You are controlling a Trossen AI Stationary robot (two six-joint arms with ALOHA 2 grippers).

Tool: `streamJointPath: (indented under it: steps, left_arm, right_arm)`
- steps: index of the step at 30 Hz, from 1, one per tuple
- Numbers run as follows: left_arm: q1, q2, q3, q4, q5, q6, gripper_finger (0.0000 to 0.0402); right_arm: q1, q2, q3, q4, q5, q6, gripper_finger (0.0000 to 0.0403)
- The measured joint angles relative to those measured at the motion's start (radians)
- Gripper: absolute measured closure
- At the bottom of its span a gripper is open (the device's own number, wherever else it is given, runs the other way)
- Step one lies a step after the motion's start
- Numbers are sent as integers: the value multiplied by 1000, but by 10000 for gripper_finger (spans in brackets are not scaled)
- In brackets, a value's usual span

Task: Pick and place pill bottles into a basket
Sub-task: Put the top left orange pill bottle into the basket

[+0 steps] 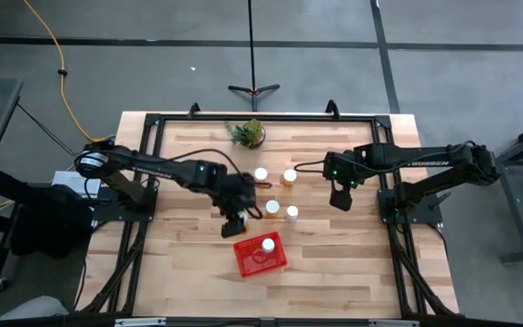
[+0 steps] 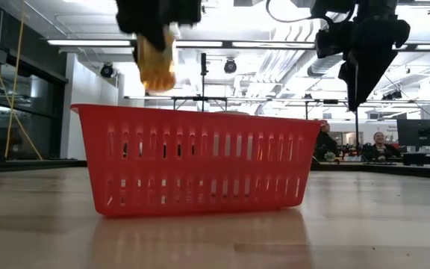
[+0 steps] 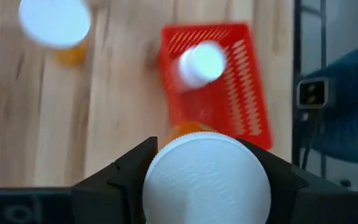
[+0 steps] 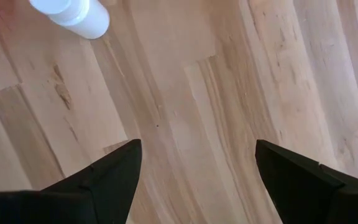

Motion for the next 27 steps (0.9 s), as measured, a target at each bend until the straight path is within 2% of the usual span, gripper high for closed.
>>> streamJointPath:
  steps: [6,11,14,18,21,27]
  left_arm:
    - [-93,0,33,72,-105,-116,178]
    - [-157,43,32,104,-179,-164,152]
    - [-180,84,32,139,-187,-174,152]
    - [-188,138,32,145,-188,-155,174]
    - [-187,169,31,148,-202,-151,175]
    - [-186,220,31,155,-230,-112,143]
  right_arm:
    - [-30,0,0,21,-11,-40,98]
    - [-33,0,0,23,-21,-41,98]
    - [-32,0,0,24,-31,-15,98]
    - [-31,0,0,29,-43,29,98]
    - [-31,0,0,34,-88,68,98]
    - [-15,0,0,65,-110,88,98]
